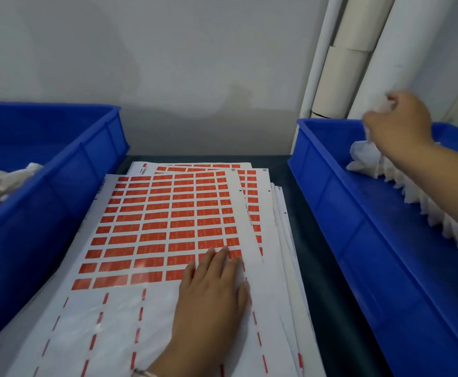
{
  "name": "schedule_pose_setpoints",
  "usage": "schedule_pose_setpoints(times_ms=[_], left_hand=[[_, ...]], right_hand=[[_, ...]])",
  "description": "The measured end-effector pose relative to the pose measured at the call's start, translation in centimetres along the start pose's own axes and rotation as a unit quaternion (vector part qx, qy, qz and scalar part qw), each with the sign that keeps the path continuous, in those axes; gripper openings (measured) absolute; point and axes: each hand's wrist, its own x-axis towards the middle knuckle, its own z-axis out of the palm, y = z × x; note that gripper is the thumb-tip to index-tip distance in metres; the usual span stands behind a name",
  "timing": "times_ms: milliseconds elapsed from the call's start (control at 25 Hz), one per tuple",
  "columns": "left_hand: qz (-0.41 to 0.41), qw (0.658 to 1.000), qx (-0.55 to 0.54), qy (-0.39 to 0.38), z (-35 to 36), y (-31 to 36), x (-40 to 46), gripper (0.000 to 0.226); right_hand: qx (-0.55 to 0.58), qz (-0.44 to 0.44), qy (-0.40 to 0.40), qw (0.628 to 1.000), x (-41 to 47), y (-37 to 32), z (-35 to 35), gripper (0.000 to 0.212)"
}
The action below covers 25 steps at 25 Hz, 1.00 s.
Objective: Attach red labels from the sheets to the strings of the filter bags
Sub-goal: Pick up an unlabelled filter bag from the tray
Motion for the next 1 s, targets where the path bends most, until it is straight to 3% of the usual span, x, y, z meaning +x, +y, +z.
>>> schedule_pose_setpoints(times_ms=[80,160,240,320,440,520,680,800,920,1000], left_hand=[[0.012,0.999,-0.039,0.004,-0.3,-0.2,-0.1,0.052],[-0.003,0.986,-0.162,0.030,-1.5,-0.1,0.0,0.040],[-0.056,0.938,-0.339,0.047,-3.3,-0.2,-0.2,0.037],[-0.074,0.890,-0.444,0.075,-5.3,-0.8,-0.3,0.046],[-0.062,0.858,-0.490,0.142,-7.8,-2.6,-0.8,0.065],[-0.065,0.857,-0.484,0.162,-8.5,-4.1,-1.0,0.064],[-0.077,0.893,-0.415,0.155,-7.8,-6.3,-1.5,0.028],[-0.100,0.901,-0.395,0.147,-6.8,-7.0,-1.8,0.015],[-0.054,0.924,-0.349,0.148,-6.3,-7.0,-2.1,0.016],[-0.012,0.938,-0.310,0.156,-6.1,-6.7,-2.7,0.020]], right_hand=[[0.027,-0.063,-0.065,0.996,-3.9,-4.9,-0.6,0.052],[0.037,-0.104,-0.135,0.985,-8.7,-8.7,-0.4,0.054],[0.040,-0.132,-0.215,0.967,-13.9,-10.8,0.4,0.053],[0.036,-0.150,-0.275,0.949,-18.2,-11.6,1.6,0.053],[-0.005,-0.153,-0.288,0.945,-22.7,-11.7,3.9,0.057],[-0.017,-0.145,-0.268,0.952,-24.6,-11.4,5.3,0.061],[0.008,-0.092,-0.254,0.963,-27.4,-9.9,7.6,0.056],[0.059,-0.019,-0.247,0.967,-29.4,-9.0,8.6,0.058],[0.035,-0.081,-0.225,0.970,-31.0,-8.3,9.2,0.063],[0.064,-0.144,-0.205,0.966,-31.4,-8.4,8.8,0.052]])
